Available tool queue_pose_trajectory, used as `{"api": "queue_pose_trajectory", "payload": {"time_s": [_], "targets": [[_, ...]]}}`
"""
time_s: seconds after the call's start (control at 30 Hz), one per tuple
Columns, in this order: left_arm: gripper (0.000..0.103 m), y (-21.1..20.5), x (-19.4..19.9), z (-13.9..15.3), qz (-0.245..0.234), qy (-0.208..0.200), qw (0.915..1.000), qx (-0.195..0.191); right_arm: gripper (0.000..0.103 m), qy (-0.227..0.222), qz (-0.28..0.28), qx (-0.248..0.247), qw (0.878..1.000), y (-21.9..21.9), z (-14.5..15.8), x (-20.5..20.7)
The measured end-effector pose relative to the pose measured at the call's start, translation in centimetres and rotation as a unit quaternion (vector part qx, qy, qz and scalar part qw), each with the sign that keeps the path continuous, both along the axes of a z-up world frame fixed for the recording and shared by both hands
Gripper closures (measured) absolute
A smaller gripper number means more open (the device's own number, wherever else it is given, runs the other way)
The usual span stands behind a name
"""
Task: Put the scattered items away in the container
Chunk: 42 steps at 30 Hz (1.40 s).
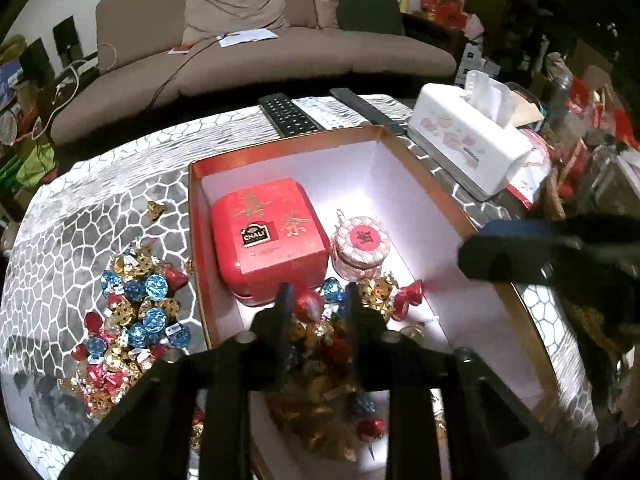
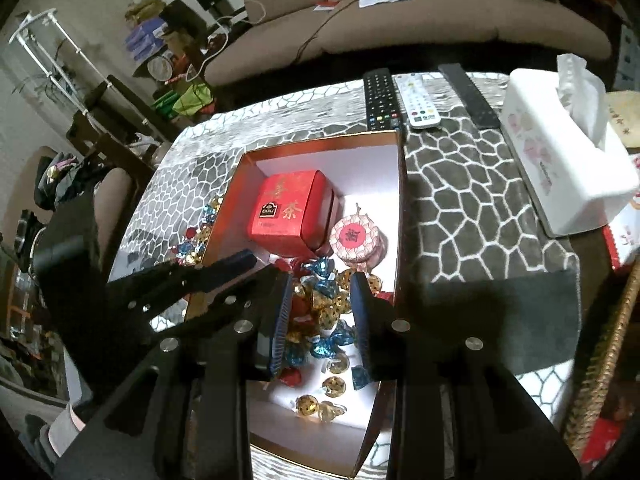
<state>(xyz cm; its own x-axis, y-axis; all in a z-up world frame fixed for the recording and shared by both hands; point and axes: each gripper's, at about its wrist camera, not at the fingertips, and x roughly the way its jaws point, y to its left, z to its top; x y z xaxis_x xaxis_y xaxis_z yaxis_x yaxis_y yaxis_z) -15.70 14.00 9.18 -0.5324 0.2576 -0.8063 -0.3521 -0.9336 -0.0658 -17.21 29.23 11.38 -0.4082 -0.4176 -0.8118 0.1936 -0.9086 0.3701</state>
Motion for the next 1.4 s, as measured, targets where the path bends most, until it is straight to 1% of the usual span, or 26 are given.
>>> {"api": "queue_pose_trajectory", "payload": {"time_s": [0.1, 0.17, 0.37, 0.47, 0.53, 0.6, 0.67, 0.8, 0.93, 1.07, 1.2, 1.33, 1.4], "targets": [[0.056, -0.4, 0.1, 0.7, 0.0, 0.003, 0.9999, 0.011, 0.074, -0.001, -0.001, -0.006, 1.0, 0.2, -0.3, 0.2], [0.055, -0.9, 0.3, 1.2, 0.005, 0.009, 0.9998, 0.014, 0.074, -0.002, -0.003, -0.006, 1.0, 0.3, -0.4, 0.2], [0.055, -4.1, 1.0, 3.4, 0.031, 0.021, 0.9985, 0.04, 0.073, 0.0, -0.006, -0.012, 1.0, 0.1, -0.3, 0.8], [0.055, -6.4, 2.5, 4.4, 0.04, 0.032, 0.9969, 0.059, 0.073, 0.003, -0.002, -0.012, 1.0, -0.3, 0.1, 1.3], [0.053, -8.3, 3.9, 4.7, 0.045, 0.045, 0.9965, 0.053, 0.073, 0.007, 0.002, -0.012, 1.0, -0.8, 0.6, 2.0], [0.05, -10.8, 5.3, 4.6, 0.057, 0.053, 0.9962, 0.038, 0.073, 0.012, 0.008, -0.007, 1.0, -1.5, 1.0, 2.6], [0.05, -13.4, 6.4, 3.9, 0.075, 0.055, 0.9955, 0.021, 0.073, 0.019, 0.017, 0.0, 1.0, -2.4, 1.6, 3.3], [0.05, -18.8, 8.0, 1.5, 0.119, 0.035, 0.9923, -0.001, 0.073, 0.036, 0.039, 0.005, 0.999, -5.2, 2.7, 4.8], [0.05, -21.7, 8.7, -0.9, 0.14, 0.022, 0.9899, -0.01, 0.072, 0.043, 0.065, -0.012, 0.997, -9.0, 3.6, 6.0], [0.05, -22.8, 8.6, -3.3, 0.143, 0.016, 0.9893, -0.021, 0.072, 0.043, 0.085, -0.025, 0.995, -12.6, 3.4, 6.8], [0.05, -22.9, 7.7, -4.6, 0.147, 0.016, 0.9885, -0.03, 0.072, 0.029, 0.102, -0.026, 0.994, -16.4, 2.3, 6.4], [0.05, -22.6, 6.9, -5.1, 0.143, 0.022, 0.9892, -0.025, 0.072, 0.012, 0.107, -0.004, 0.994, -19.5, 0.6, 5.0], [0.049, -22.2, 6.3, -5.3, 0.135, 0.026, 0.99, -0.033, 0.072, -0.001, 0.108, 0.014, 0.994, -20.7, -0.5, 3.8]]}}
